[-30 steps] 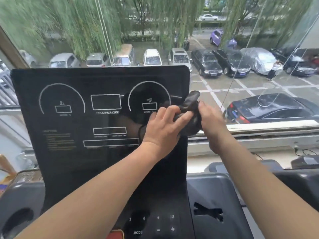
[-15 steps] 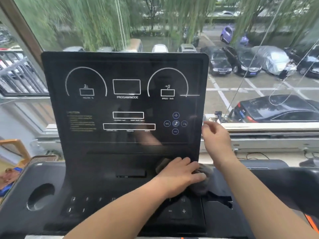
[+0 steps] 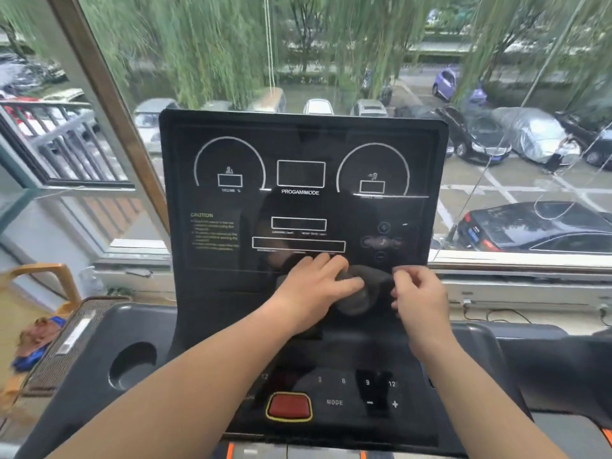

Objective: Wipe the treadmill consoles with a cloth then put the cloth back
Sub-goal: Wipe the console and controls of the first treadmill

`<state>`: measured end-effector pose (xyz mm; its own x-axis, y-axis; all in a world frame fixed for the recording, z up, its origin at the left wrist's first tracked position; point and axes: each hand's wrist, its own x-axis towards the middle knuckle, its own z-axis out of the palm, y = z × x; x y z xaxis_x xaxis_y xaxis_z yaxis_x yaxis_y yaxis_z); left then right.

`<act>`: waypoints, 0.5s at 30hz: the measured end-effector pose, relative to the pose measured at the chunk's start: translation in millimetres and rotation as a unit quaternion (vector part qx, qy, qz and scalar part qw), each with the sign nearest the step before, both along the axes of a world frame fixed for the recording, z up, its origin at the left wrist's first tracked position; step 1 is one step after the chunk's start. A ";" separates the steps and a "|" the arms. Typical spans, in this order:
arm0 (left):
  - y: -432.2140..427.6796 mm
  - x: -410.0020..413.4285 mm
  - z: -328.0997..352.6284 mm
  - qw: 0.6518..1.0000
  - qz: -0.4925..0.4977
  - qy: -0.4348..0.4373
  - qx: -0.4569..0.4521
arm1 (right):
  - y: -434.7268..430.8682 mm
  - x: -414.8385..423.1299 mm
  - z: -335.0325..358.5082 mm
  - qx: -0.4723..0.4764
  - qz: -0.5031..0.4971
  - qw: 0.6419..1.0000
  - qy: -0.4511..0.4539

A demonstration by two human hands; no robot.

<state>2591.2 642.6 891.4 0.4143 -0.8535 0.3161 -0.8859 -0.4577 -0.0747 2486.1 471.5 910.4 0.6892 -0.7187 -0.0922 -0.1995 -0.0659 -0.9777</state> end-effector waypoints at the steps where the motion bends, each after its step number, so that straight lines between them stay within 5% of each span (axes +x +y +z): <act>1: 10.7 0.5 -1.9 1.000 0.011 0.002 -0.002 | 8.8 2.7 0.2 0.003 0.017 1.000 0.004; 15: 159.0 33.5 -13.9 0.987 0.155 0.049 -0.016 | 117.9 19.6 -25.7 0.050 0.047 0.994 0.087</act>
<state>2624.7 801.6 877.5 0.6832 -0.6714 0.2871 -0.7056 -0.7083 0.0229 2505.7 589.5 884.7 0.7207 -0.6327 -0.2835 -0.3642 0.0024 -0.9313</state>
